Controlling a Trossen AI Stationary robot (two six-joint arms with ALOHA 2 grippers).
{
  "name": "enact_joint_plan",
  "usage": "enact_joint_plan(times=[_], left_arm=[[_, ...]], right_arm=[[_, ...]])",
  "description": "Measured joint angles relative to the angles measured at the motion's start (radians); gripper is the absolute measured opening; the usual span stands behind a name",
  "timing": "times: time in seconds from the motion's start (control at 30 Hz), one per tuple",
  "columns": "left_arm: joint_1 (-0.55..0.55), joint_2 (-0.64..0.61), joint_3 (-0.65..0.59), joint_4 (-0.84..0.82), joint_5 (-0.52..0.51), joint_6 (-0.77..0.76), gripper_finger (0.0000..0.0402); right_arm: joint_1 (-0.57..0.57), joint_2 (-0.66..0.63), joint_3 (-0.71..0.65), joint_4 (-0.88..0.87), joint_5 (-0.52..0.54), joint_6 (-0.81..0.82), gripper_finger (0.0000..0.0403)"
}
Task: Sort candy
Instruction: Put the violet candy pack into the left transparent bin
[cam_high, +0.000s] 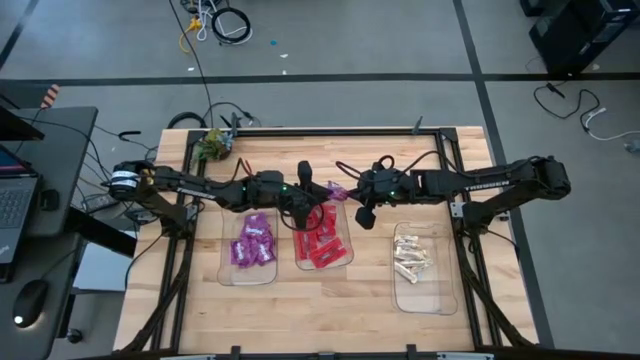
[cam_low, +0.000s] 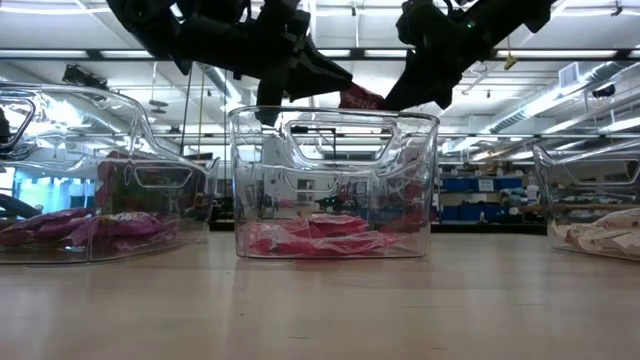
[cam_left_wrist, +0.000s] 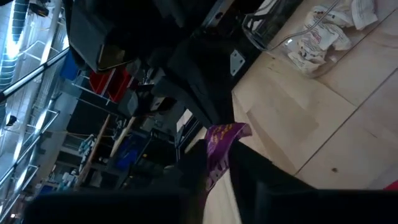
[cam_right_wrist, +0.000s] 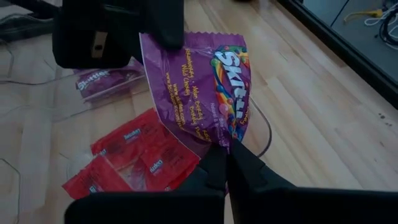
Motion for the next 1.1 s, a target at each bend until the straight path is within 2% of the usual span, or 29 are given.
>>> enact_joint_plan(times=[0.13,0.23,0.3,0.47,0.67,0.87,1.1], left_arm=[[0.000,0.000,0.000,-0.005,-0.002,0.000,0.0012],[-0.001,0.000,0.000,-0.004,-0.023,0.001,0.0007],[-0.001,-0.006,0.000,-0.015,-0.050,0.011,0.0004],[-0.018,-0.080,0.000,-0.121,-0.103,0.011,0.0002],[-0.056,-0.227,0.000,-0.302,-0.104,-0.064,0.0001],[-0.128,-0.413,0.000,-0.671,-0.102,-0.278,0.0001],[-0.225,-0.542,0.000,-1.072,-0.043,-0.697,0.0000]], right_arm=[[0.000,0.000,0.000,0.012,-0.027,-0.005,0.0001],[-0.001,-0.002,0.000,0.018,-0.013,0.000,0.0006],[0.000,-0.008,0.000,0.020,0.039,-0.007,0.0018],[0.000,-0.055,0.000,0.021,0.174,-0.025,0.0072],[-0.005,-0.127,0.000,0.019,0.218,-0.069,0.0147],[-0.009,-0.156,0.000,-0.010,0.219,-0.076,0.0191],[-0.011,-0.128,0.000,-0.019,0.219,-0.087,0.0196]])
